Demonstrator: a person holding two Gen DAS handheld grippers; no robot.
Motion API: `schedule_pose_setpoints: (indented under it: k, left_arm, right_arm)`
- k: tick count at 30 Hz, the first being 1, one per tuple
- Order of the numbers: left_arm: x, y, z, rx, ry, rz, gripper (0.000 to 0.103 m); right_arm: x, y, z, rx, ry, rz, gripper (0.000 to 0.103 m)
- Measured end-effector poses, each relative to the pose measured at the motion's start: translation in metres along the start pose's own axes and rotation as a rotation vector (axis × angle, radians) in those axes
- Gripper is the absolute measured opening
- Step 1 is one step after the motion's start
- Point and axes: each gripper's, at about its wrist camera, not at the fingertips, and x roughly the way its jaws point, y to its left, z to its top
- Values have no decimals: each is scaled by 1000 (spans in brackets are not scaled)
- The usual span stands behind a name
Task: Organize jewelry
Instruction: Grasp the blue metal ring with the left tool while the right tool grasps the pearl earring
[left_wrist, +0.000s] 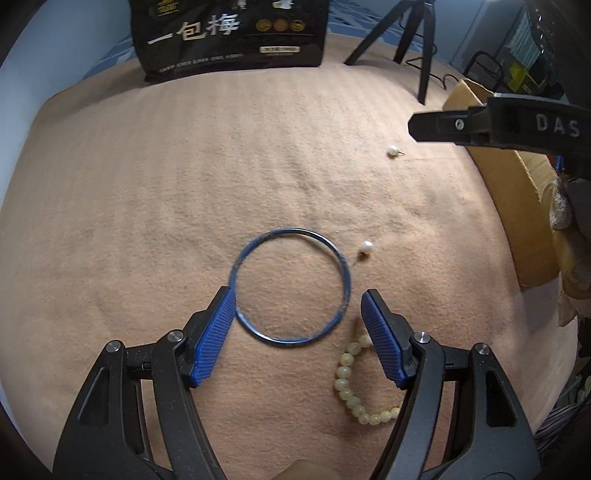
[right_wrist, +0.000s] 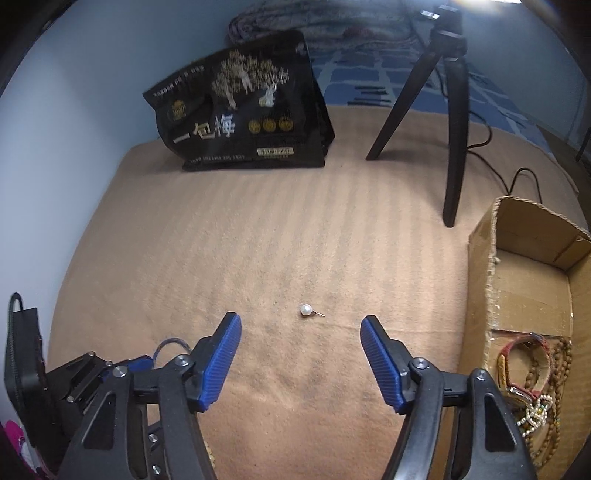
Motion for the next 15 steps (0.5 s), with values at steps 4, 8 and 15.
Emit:
schedule_pose_setpoints:
  k: [4, 8, 15]
  left_arm:
    - [1, 11, 1, -36, 10, -14, 72]
    - [3, 14, -1, -42, 16, -22, 72]
    - [3, 10, -3, -29, 17, -22, 72]
  right_arm:
    - [10, -2, 6, 8, 28, 8, 70]
    - [21, -3, 10, 12, 58, 3, 66]
    - [40, -2, 12, 16, 110, -4, 60]
